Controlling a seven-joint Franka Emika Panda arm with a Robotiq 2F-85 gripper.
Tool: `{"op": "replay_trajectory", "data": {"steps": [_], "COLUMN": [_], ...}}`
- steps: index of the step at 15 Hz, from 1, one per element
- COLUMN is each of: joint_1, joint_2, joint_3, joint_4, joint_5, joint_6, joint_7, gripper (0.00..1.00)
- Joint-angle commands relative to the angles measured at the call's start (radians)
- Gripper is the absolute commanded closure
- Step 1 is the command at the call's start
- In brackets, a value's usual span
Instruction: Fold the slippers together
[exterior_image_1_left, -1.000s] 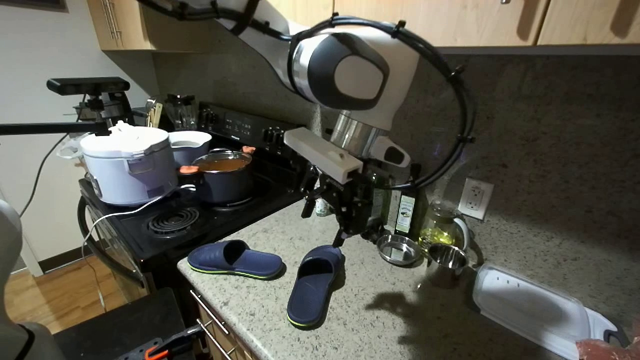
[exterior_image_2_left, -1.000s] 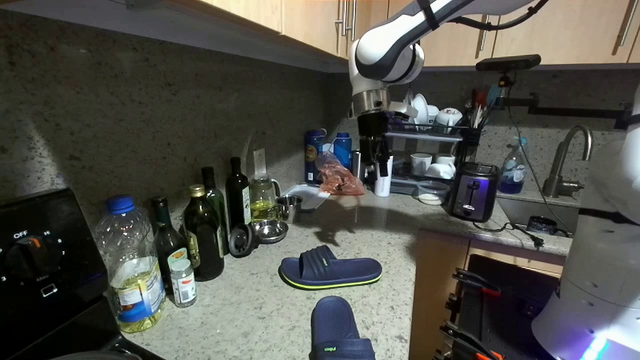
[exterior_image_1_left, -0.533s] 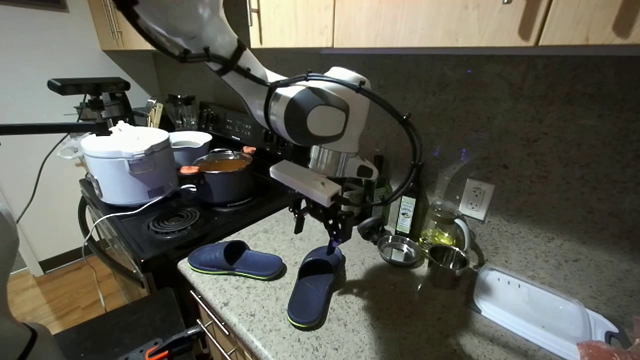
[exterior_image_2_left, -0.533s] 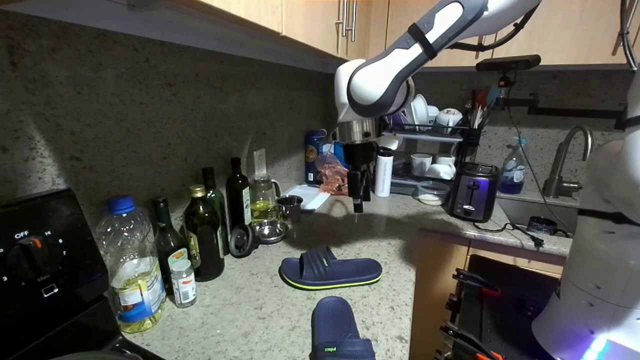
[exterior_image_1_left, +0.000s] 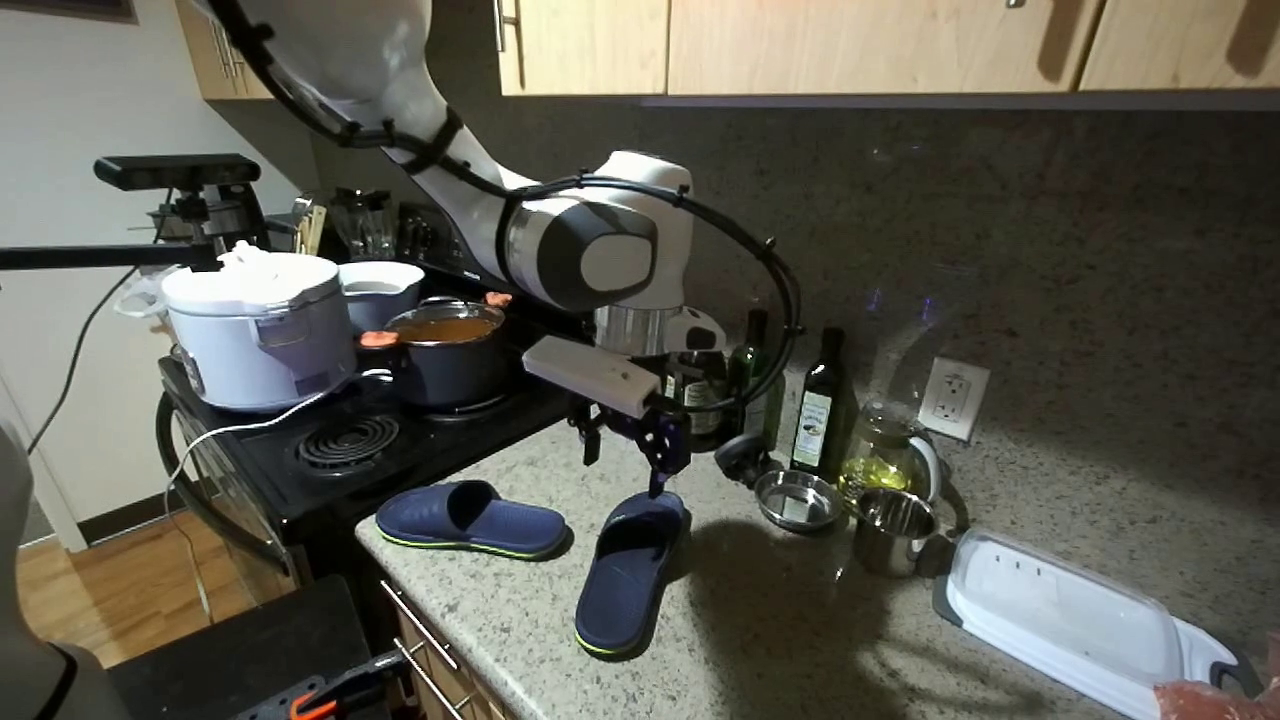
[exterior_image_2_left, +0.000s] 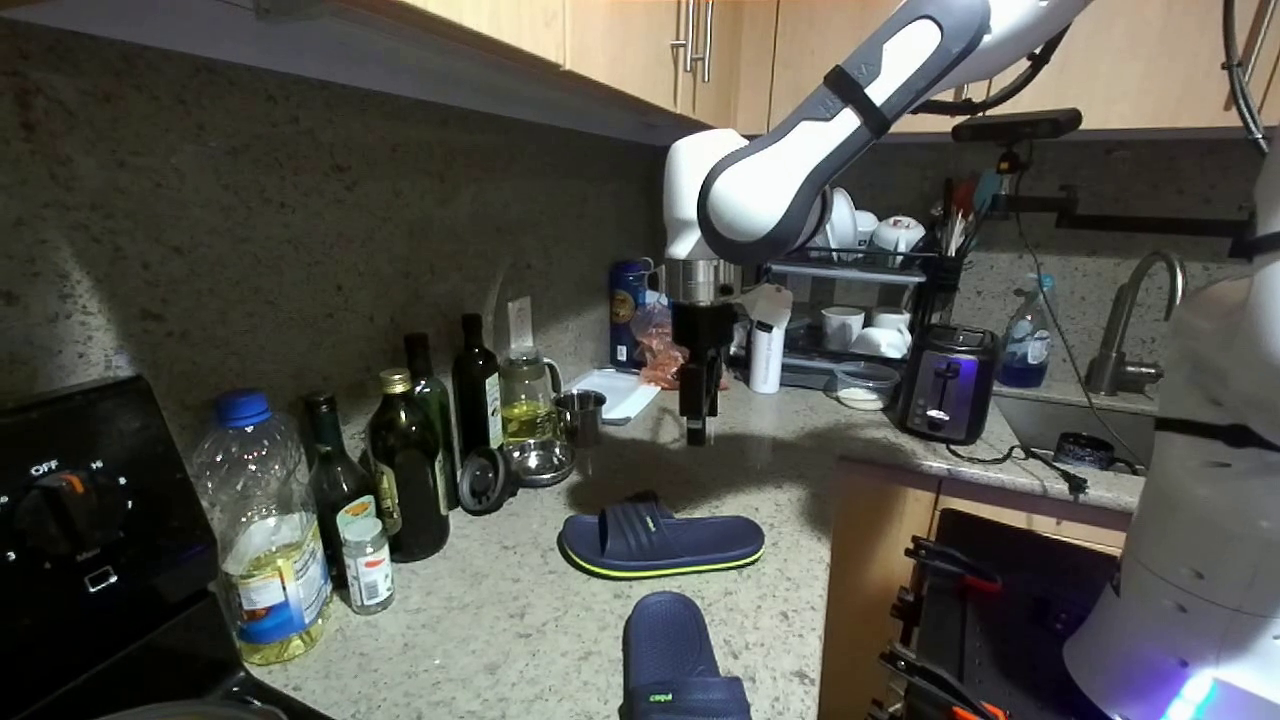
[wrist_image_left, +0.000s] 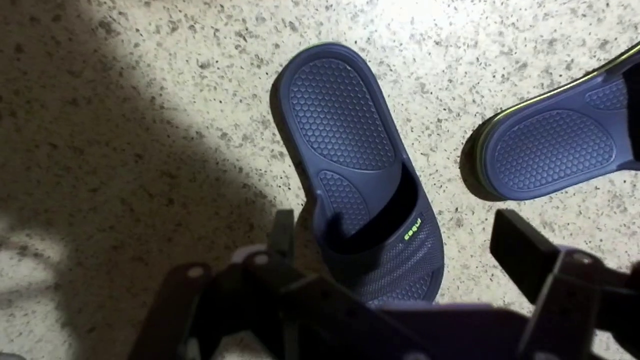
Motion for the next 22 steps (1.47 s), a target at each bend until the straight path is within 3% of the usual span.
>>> {"op": "replay_trajectory", "data": {"steps": [1,5,8,16,22], "joint_1": [-0.001,-0.001,0.028,0.145,0.242], "joint_2": [0.0,0.0,-0.001,-0.003,0.053], "joint_3": [0.001,0.001,0.032,0.165,0.257], "joint_4": [0.001,0.001,-0.006,-0.027,-0.049], "joint_5": [0.0,-0.001,-0.086,-0.241,-0.286], "joint_6": [-0.002,-0.001,0.017,0.02,0.071], "joint_7": [0.0,0.0,0.056,0.271,0.334], "gripper": [0.0,0.0,0.0,0.0,0.0]}}
